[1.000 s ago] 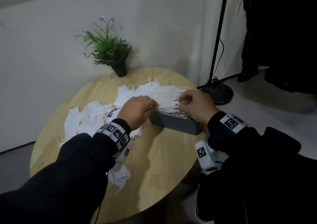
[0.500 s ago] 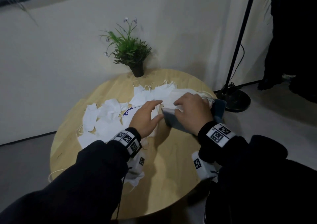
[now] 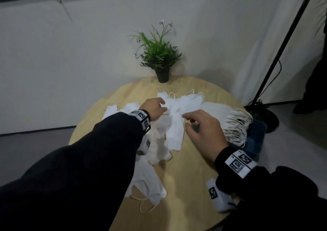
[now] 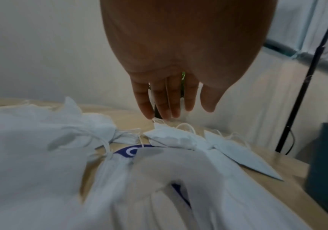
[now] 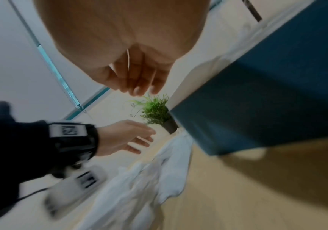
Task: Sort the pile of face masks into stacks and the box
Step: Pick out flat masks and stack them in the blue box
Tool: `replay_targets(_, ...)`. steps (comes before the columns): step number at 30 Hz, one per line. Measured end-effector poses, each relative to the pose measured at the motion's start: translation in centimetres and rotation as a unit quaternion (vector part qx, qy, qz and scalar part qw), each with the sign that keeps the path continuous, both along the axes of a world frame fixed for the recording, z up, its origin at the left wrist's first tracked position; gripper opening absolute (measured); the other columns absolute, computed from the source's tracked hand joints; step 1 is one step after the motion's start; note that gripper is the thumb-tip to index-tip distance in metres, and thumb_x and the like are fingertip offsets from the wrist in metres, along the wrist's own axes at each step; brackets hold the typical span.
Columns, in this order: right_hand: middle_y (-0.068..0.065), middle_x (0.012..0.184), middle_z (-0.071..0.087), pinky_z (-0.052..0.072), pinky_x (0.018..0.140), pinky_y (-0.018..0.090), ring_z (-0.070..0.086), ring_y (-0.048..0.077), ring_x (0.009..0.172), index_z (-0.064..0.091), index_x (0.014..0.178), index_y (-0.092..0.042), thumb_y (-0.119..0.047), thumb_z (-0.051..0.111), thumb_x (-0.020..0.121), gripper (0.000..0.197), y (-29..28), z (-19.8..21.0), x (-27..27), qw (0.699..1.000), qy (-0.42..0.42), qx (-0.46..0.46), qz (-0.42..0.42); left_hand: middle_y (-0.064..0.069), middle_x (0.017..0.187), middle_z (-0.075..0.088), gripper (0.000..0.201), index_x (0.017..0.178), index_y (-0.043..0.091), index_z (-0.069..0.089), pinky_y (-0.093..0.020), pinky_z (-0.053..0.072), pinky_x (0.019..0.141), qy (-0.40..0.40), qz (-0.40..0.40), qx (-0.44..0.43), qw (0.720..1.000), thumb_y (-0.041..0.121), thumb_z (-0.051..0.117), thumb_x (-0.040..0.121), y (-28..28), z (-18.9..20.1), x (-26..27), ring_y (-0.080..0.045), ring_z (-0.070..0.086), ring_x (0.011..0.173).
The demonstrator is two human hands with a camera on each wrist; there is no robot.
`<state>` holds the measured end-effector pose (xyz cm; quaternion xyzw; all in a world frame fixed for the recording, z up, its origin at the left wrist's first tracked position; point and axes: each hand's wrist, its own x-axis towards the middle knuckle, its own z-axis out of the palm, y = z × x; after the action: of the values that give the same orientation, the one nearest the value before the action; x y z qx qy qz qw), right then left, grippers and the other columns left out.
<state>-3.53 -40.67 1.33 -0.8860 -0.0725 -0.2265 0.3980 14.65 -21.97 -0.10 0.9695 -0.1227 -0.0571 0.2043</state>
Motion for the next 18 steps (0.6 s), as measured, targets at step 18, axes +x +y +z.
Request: replay_targets(18, -0.004, 0.142, 0.049, 0.046, 0.11, 0.043, 0.051, 0.017, 0.129, 0.043, 0.146, -0.03, -0.035, 0.074, 0.09, 0.065, 6.0, -1.5, 4.2, 0.957, 0.218, 0.192, 0.009, -0.005, 0.086, 0.07, 0.003, 0.085, 0.02, 0.071, -0.027, 0.04, 0.061, -0.043, 0.092, -0.109, 0.989, 0.018, 0.071, 0.088, 4.4, 5.1, 2.9, -0.016, 0.059, 0.072)
